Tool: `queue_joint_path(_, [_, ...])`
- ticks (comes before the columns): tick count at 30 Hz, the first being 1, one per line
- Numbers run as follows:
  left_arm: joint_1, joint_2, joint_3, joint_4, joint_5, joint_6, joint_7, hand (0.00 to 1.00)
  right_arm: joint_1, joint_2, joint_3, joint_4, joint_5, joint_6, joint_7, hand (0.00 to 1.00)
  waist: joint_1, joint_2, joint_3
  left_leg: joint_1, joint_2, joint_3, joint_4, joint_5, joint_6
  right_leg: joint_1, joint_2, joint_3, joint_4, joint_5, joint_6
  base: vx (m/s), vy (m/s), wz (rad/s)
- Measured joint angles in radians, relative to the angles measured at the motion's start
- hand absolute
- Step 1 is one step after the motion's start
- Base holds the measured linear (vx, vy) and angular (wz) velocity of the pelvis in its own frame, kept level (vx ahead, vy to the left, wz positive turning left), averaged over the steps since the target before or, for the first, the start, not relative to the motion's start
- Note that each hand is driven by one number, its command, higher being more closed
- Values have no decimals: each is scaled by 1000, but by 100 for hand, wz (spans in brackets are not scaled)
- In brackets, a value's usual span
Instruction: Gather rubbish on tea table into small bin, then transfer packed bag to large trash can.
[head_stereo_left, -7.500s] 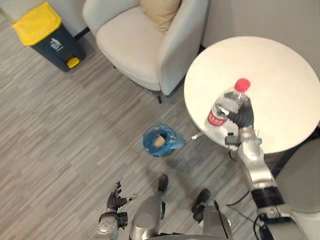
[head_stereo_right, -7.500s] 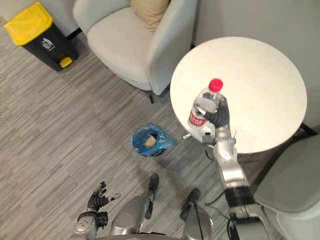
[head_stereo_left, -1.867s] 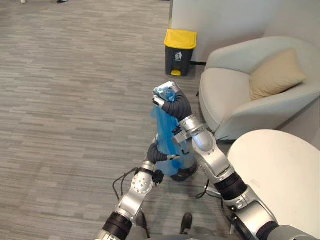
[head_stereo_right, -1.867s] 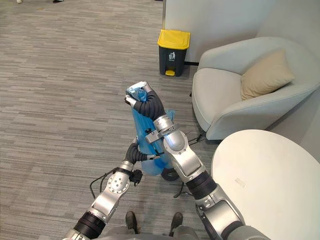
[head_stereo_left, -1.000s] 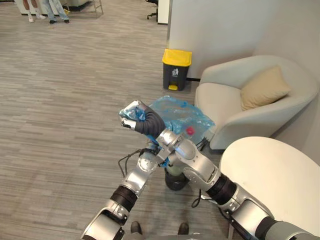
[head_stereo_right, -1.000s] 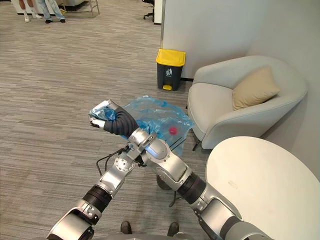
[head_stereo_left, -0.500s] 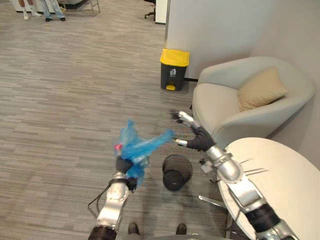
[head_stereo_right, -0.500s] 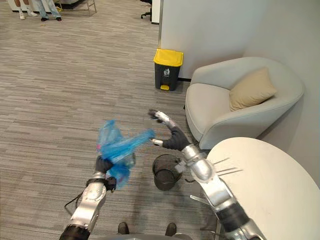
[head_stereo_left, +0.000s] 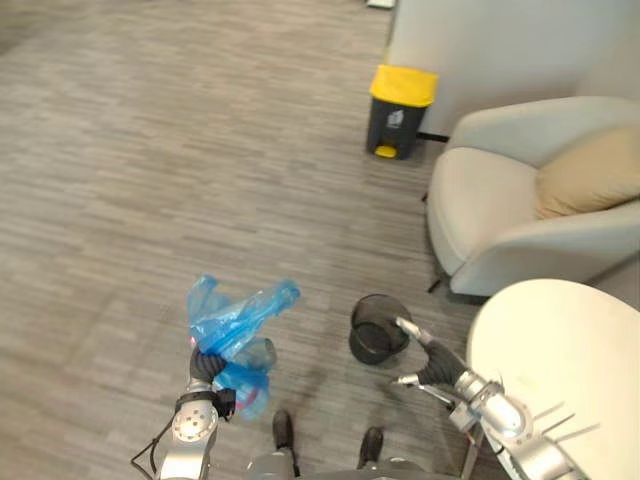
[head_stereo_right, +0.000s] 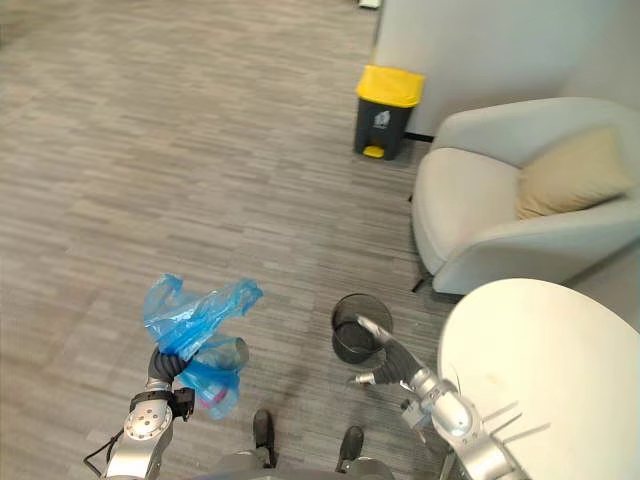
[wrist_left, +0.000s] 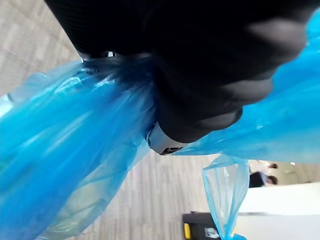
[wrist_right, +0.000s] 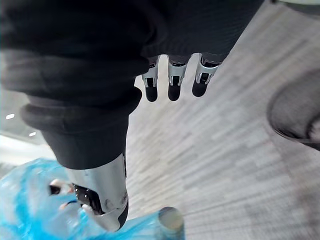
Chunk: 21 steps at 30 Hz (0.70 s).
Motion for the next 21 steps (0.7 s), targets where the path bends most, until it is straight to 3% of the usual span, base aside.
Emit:
queue_joint_path(1, [-3,-3,1,25,0,-2,-14,100,-3,75,-75,97,-8,15,-25,0,-17,6,21,-40,24,113,78,-30,43,0,-24,-62,7,-9,-3,67,99,105])
queue_joint_path(3, [13,-20,8,78,0,-2,-31,100,-15,130,-149,192,-22,28,-69,0,-18,33,42,-61,75,231,170,-43,62,13,-43,-102,44,-35,21,105,121,90])
queue_joint_path(5, [52,-32,28,110,2,1,-51,100,-18,171,-199,251,-43,47,-108,0,-20,34,48,-54,67,225,204,-52,61,37,-62,-108,65,-52,44,134,125,38])
queue_joint_path(8, [120,-45,78,112,2,3,-62,100,-26,199,-241,310,-60,63,-147,0,-21,23,63,-57,40,246,294,-154,74,30,-148,-100,170,-112,84,176,182,8])
queue_joint_path(9, [140,-45,87,110,2,5,-76,100,-17,205,-260,321,-60,69,-157,0,-25,17,69,-58,28,246,345,-203,78,18,-194,-100,256,-161,91,179,157,23])
queue_joint_path(10, [151,-45,91,103,2,6,-79,100,-11,211,-272,324,-60,74,-159,0,-26,14,74,-56,18,239,367,-227,82,15,-220,-90,304,-186,69,271,215,31])
queue_joint_path(11, [164,-47,90,88,2,8,-80,100,-2,214,-286,324,-59,86,-171,0,-37,14,89,-49,3,215,406,-271,93,-18,-249,-26,433,-228,-50,265,203,32])
queue_joint_path(12, [171,-48,88,75,2,13,-81,100,-4,215,-299,324,-59,89,-173,0,-53,27,105,-42,1,190,430,-294,106,-102,-267,104,612,-174,-103,257,197,38])
queue_joint_path(13, [168,-44,88,73,2,13,-82,100,-4,219,-303,328,-58,89,-175,0,-59,33,117,-33,2,176,431,-299,107,-141,-259,159,678,-197,-74,222,114,53])
queue_joint_path(14, [159,-33,88,70,2,13,-82,100,0,232,-311,338,-57,89,-175,0,-77,40,131,-14,4,141,420,-309,105,-179,-216,217,707,-252,-18,243,49,57])
queue_joint_path(15, [147,-20,87,68,2,13,-81,100,1,239,-311,341,-52,89,-175,0,-85,38,144,11,1,130,401,-314,102,-215,-178,245,692,-279,-1,263,13,46])
queue_joint_path(19, [74,-11,53,75,0,13,-78,100,-2,237,-323,352,-24,89,-198,0,-112,29,166,76,-28,85,380,-351,67,-298,-111,223,508,-268,14,283,-49,46])
queue_joint_path(21, [48,-12,36,75,1,11,-78,100,7,237,-335,357,-19,98,-203,0,-119,16,159,119,-33,79,406,-386,16,-320,-98,221,496,-237,-29,435,-137,49])
